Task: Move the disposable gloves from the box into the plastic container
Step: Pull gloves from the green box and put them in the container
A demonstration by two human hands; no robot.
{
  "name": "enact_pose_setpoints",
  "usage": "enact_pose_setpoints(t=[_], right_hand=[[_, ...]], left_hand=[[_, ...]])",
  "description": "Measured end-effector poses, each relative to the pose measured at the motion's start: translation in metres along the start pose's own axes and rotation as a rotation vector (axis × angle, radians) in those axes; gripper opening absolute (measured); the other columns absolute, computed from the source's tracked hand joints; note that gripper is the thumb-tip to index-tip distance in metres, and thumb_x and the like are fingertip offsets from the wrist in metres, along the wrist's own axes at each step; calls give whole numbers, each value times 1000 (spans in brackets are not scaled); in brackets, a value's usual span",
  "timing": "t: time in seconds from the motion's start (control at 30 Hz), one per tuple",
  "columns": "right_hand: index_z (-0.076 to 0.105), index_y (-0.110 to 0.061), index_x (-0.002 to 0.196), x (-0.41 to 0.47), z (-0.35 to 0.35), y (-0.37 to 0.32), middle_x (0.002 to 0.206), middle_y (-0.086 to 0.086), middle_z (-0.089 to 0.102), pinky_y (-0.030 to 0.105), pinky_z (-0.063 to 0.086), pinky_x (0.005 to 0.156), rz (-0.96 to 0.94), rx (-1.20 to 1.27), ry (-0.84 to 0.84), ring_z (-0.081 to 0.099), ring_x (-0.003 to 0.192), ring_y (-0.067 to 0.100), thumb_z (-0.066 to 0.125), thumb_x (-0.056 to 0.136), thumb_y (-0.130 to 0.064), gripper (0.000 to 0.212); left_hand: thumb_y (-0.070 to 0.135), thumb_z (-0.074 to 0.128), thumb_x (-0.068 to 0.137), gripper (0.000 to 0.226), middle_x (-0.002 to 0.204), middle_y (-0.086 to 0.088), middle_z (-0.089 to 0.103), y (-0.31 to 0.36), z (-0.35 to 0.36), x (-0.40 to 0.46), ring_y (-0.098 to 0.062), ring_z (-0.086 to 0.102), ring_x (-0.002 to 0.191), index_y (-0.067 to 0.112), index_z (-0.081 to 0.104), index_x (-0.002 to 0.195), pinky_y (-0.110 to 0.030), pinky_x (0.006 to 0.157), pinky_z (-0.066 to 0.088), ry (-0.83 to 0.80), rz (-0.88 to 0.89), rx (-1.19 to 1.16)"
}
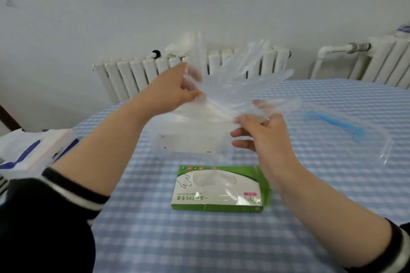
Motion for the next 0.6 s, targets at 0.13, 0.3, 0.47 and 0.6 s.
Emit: enact_pose_setpoints(t=[0.13,0.3,0.47,0.6], right_hand=[[44,-24,122,5,-7,9,89,5,62,24,49,49,49,-22,59,59,57,10,61,90,-6,41],[42,-24,126,13,-17,0,88,-1,56,22,43,47,-21,-12,138,52,53,6,55,92,-4,42],[44,-24,124,13,-16,-2,90,-1,57,22,44,49,-67,-37,119,53,54,7,54,93,-3,39],[44,-24,122,10,-12,-4,89,-2,57,21,44,49,-110,-66,78,53,54,7,53,93,-1,38]], left_hand=[[28,72,88,31,84,9,75,-28,-10,34,-1,58,76,26,51,112,-25,60,36,-119,-98,80],[37,78,81,43,93,9,67,-58,-5,63,-14,60,91,25,51,112,-27,66,40,-246,-157,311],[55,76,75,59,105,5,62,-87,17,65,-18,59,95,23,43,112,-33,73,41,-357,-196,585],[57,70,79,66,107,5,60,-96,23,61,-19,58,97,19,41,124,-33,76,43,-386,-165,793]])
Point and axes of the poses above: each hand's wrist, its own x-axis towards the middle knuckle, its own z-axis out of the palm, y = z × x, the point moved 6 cm from there along x, towards the middle knuckle
